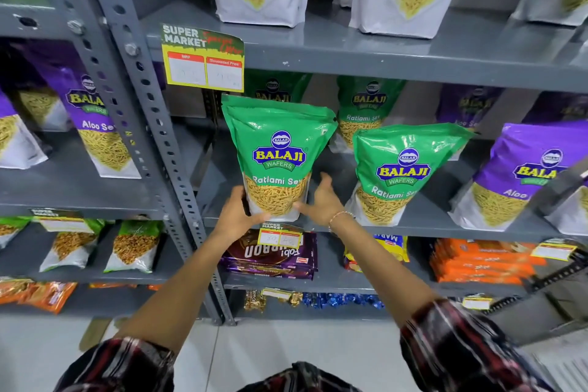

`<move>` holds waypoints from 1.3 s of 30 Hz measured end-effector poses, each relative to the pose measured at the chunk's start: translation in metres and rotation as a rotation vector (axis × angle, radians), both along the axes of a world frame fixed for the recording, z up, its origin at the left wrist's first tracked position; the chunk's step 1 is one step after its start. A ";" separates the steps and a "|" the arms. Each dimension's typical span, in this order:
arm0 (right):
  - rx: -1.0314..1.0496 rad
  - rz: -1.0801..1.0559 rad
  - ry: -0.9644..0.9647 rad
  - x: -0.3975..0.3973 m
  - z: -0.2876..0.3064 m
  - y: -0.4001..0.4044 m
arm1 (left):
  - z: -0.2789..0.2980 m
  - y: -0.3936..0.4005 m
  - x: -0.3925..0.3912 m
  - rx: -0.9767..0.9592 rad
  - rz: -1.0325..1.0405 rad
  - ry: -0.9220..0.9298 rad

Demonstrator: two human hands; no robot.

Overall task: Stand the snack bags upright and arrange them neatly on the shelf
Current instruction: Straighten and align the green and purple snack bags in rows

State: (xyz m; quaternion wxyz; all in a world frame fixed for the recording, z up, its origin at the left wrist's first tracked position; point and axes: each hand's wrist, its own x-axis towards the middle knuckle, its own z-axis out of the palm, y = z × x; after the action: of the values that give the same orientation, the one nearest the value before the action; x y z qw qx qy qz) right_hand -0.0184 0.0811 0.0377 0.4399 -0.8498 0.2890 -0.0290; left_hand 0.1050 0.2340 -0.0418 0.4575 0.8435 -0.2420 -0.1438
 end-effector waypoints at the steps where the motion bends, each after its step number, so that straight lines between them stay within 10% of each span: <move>1: -0.005 -0.007 -0.041 -0.004 0.017 0.002 | 0.001 0.001 0.000 -0.038 -0.018 0.049; 5: -0.402 -0.056 -0.430 -0.024 0.102 0.005 | 0.004 -0.005 0.004 -0.095 -0.037 0.142; 11: -0.917 0.104 -0.124 0.010 0.144 -0.013 | 0.000 -0.012 -0.004 -0.069 0.004 0.081; 35: -0.715 0.213 -0.274 0.072 0.150 0.018 | -0.005 -0.013 0.006 0.014 -0.024 0.084; 39: -0.771 0.265 -0.331 0.029 0.146 -0.004 | -0.012 -0.012 -0.006 -0.215 0.129 0.141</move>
State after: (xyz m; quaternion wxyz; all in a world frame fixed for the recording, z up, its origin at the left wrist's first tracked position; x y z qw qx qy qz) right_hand 0.0104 0.0774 0.1835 0.1309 -0.9655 0.0710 -0.2137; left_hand 0.0989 0.2219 -0.0540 0.5694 0.7912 -0.1684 -0.1464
